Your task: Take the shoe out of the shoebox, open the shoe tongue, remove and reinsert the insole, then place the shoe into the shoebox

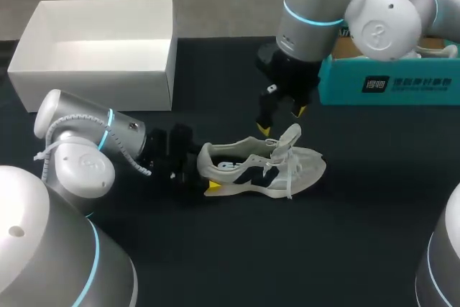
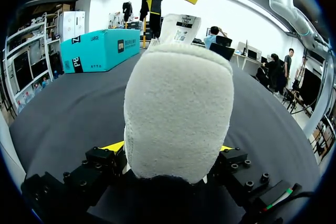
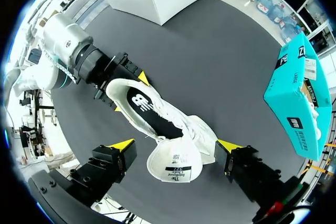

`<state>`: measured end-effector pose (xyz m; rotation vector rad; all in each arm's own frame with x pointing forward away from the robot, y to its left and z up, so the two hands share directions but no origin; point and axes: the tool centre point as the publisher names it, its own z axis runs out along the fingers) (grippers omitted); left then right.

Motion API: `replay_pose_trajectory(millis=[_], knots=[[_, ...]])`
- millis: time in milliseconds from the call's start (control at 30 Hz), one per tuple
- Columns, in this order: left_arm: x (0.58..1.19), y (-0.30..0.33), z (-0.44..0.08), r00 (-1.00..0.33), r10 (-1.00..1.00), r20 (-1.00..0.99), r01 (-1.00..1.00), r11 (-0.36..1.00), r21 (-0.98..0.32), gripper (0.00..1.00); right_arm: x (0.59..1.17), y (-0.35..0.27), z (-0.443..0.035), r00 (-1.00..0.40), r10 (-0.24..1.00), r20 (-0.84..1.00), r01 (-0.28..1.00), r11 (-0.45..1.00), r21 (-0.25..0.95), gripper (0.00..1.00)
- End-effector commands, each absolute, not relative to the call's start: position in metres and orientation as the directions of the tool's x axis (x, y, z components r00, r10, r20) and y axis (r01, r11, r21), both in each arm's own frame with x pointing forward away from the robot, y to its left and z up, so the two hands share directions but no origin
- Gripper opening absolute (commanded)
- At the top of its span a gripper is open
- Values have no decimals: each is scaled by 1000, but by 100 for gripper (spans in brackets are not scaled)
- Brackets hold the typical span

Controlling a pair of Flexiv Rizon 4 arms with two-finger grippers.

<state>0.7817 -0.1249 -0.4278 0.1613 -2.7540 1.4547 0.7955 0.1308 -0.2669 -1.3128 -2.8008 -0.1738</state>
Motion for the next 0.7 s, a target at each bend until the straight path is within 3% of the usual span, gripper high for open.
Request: replay_pose_trajectory(millis=[33,167,400,500,533,567,600,633,700], knots=[[781,-123,-430,-994,-81,67,-101,560,-822,0,796,133,-268,-639,764,85,769,635,78,100],[781,-123,-430,-994,-81,67,-101,560,-822,0,799,131,-267,-670,739,67,742,664,93,100],[781,-123,-430,-994,-81,67,-101,560,-822,0,813,130,-257,-905,425,-5,425,905,12,100],[781,-123,-430,-994,-81,67,-101,560,-822,0,816,127,-259,-924,383,-6,384,923,-12,100],[781,-123,-430,-994,-81,67,-101,560,-822,0,817,126,-260,-927,374,-5,374,927,-10,67],[781,-123,-430,-994,-81,67,-101,560,-822,0,818,125,-261,-933,360,-11,361,933,-11,45],[781,-123,-430,-994,-81,67,-101,560,-822,0,818,125,-263,-939,345,-13,345,939,-8,29],[781,-123,-430,-994,-81,67,-101,560,-822,0,818,124,-264,-936,350,-21,350,937,2,6],[781,-123,-430,-994,-81,67,-101,560,-822,0,818,123,-263,-946,322,-41,321,947,22,0]])
